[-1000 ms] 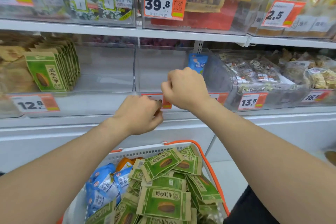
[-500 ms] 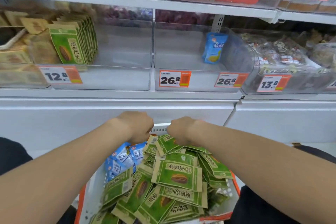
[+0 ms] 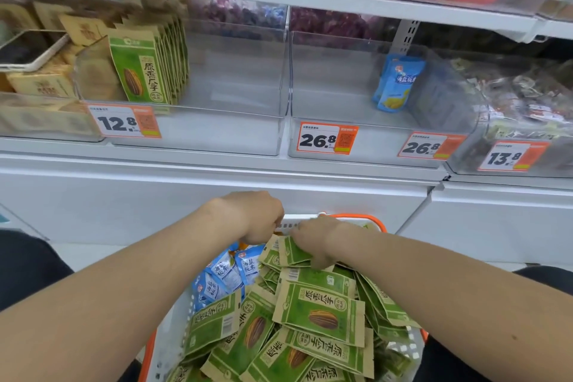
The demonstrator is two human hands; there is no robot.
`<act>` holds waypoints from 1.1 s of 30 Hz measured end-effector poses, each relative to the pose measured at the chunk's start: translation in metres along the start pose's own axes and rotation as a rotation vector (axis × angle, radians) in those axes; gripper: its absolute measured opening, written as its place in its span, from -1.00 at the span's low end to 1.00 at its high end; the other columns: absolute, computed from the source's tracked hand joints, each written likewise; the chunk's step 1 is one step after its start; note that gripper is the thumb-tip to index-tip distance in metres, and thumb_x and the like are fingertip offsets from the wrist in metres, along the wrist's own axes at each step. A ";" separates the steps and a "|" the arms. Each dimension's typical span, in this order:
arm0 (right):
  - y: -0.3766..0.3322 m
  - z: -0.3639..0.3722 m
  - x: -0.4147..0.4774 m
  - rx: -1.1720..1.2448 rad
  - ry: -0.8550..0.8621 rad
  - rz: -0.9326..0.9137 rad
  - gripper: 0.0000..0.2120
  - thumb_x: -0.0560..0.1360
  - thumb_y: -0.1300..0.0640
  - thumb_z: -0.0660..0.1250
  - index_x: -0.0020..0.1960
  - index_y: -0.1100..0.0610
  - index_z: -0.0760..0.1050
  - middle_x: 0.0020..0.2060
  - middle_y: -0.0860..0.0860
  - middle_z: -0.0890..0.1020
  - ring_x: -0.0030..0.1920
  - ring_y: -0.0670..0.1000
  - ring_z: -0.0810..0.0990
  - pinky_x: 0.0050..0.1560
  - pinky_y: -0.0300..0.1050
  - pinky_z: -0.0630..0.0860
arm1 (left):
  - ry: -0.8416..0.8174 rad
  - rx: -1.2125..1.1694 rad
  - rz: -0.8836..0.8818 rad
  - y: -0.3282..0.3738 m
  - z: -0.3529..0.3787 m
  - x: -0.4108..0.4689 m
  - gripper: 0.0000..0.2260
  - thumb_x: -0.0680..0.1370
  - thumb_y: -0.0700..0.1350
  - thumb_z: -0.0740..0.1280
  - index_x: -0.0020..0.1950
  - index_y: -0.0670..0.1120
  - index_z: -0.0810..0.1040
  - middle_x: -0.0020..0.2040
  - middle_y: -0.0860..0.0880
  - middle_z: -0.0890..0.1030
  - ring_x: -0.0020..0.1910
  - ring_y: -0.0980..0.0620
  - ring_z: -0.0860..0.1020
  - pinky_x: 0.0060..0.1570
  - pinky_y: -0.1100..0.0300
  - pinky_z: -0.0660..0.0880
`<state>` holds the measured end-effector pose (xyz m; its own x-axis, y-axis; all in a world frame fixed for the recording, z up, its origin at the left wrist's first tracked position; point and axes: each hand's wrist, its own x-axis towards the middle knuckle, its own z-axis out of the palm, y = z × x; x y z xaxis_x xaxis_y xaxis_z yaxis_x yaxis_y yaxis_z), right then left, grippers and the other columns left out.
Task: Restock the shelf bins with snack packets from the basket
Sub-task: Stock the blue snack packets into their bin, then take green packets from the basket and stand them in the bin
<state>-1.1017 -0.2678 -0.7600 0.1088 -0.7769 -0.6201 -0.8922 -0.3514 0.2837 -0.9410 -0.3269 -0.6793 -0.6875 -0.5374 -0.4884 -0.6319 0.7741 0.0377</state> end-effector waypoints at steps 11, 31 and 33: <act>-0.012 -0.080 -0.023 0.620 0.391 0.071 -0.59 0.50 -0.22 0.30 -0.15 0.15 0.51 -0.27 0.10 0.56 -0.22 0.18 0.59 -0.25 0.00 0.58 | 0.027 -0.608 -0.482 -0.026 -0.021 -0.030 -0.48 0.72 0.16 0.04 0.15 -0.31 0.48 -0.14 -0.29 0.71 -0.33 -0.26 0.72 -0.22 -0.04 0.71; -0.068 -0.175 -0.058 1.448 1.231 0.007 -0.67 0.68 -0.10 0.13 0.37 0.03 0.34 -0.07 -0.03 0.61 0.04 0.03 0.58 0.07 0.02 0.48 | 0.824 -1.328 -0.400 -0.071 -0.074 -0.101 -0.71 0.68 -0.03 0.17 0.21 -0.20 0.53 -0.05 -0.26 0.68 -0.13 -0.21 0.68 0.09 -0.20 0.63; -0.068 -0.186 -0.053 1.679 1.233 0.109 -0.73 0.68 -0.10 0.20 0.27 0.05 0.39 -0.13 -0.04 0.62 -0.04 0.01 0.63 0.09 0.10 0.56 | 0.943 -1.429 -0.330 -0.077 -0.076 -0.099 -0.73 0.75 -0.06 0.15 0.18 -0.19 0.57 0.02 -0.20 0.71 0.01 -0.18 0.69 0.19 -0.21 0.60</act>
<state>-0.9655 -0.3002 -0.6103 -0.4248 -0.8699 0.2507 -0.2811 -0.1365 -0.9499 -0.8515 -0.3583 -0.5677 -0.1024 -0.9945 -0.0209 -0.2108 0.0012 0.9775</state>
